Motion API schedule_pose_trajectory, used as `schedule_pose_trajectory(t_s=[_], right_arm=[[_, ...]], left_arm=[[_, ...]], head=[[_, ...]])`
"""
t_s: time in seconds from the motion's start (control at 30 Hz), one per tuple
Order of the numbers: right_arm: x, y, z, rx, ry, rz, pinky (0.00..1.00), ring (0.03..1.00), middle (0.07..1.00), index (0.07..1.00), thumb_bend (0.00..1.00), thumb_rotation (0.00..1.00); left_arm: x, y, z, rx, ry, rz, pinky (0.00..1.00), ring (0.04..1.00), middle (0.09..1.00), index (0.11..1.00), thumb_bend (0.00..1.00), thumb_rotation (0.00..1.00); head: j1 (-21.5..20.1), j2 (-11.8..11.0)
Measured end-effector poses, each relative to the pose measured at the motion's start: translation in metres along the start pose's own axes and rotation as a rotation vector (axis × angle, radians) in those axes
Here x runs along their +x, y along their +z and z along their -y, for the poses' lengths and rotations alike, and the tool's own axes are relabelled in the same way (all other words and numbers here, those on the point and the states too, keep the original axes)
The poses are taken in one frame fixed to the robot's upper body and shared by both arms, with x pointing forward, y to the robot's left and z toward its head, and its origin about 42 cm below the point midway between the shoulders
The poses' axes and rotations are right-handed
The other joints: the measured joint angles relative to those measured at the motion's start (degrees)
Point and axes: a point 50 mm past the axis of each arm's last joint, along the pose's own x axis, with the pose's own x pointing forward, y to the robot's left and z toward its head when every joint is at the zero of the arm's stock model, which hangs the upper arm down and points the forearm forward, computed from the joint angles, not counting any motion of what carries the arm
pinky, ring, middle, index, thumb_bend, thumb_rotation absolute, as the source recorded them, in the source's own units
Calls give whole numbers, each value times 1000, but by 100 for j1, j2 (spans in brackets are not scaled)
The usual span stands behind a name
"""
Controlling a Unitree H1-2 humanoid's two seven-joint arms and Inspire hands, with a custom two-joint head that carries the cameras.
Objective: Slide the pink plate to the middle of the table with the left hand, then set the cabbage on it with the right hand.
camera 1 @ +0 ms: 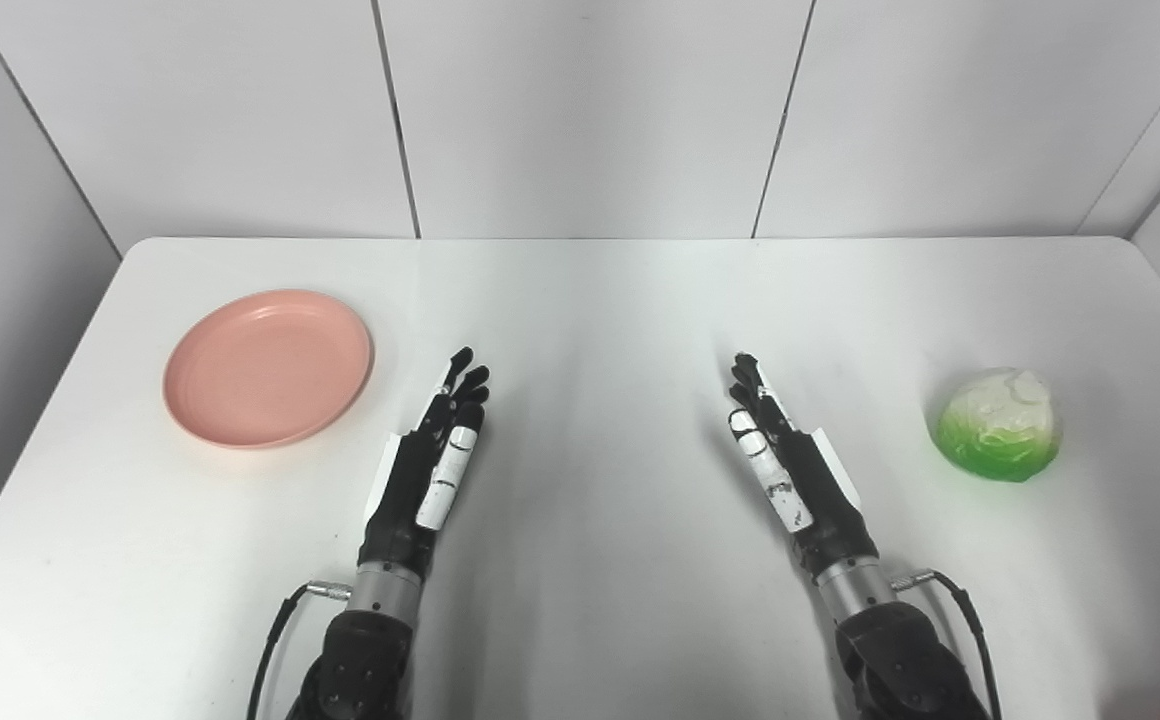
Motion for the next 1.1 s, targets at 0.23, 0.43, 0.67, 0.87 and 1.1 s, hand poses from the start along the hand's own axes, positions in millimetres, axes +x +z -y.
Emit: schedule_pose_trajectory(t_s=[0.23, 0.43, 0.67, 0.87, 1.1], right_arm=[[0, 0, 0, 1, 0, 2, 983, 989, 1000, 999, 314, 1000], [0, -1, 0, -2, -2, 13, 980, 987, 1000, 997, 308, 1000], [0, -3, 0, 1, -5, 15, 981, 986, 1000, 998, 312, 1000], [0, -1, 0, 0, -3, 21, 972, 981, 997, 993, 298, 1000], [-1, -2, 5, 27, -2, 20, 1000, 1000, 1000, 1000, 252, 1000]], left_arm=[[0, 0, 0, -11, -5, 0, 903, 913, 924, 935, 737, 1000], [0, 0, 0, 2, -2, -1, 900, 906, 921, 935, 730, 1000], [0, 0, 0, -1, -8, -2, 916, 919, 932, 943, 720, 1000], [0, 0, 0, 0, -1, -1, 898, 913, 924, 936, 724, 1000], [6, 0, 5, -6, -14, 4, 958, 953, 950, 960, 745, 1000]], head=[[0, -9], [9, -9], [9, -9], [288, -79], [949, -237]])
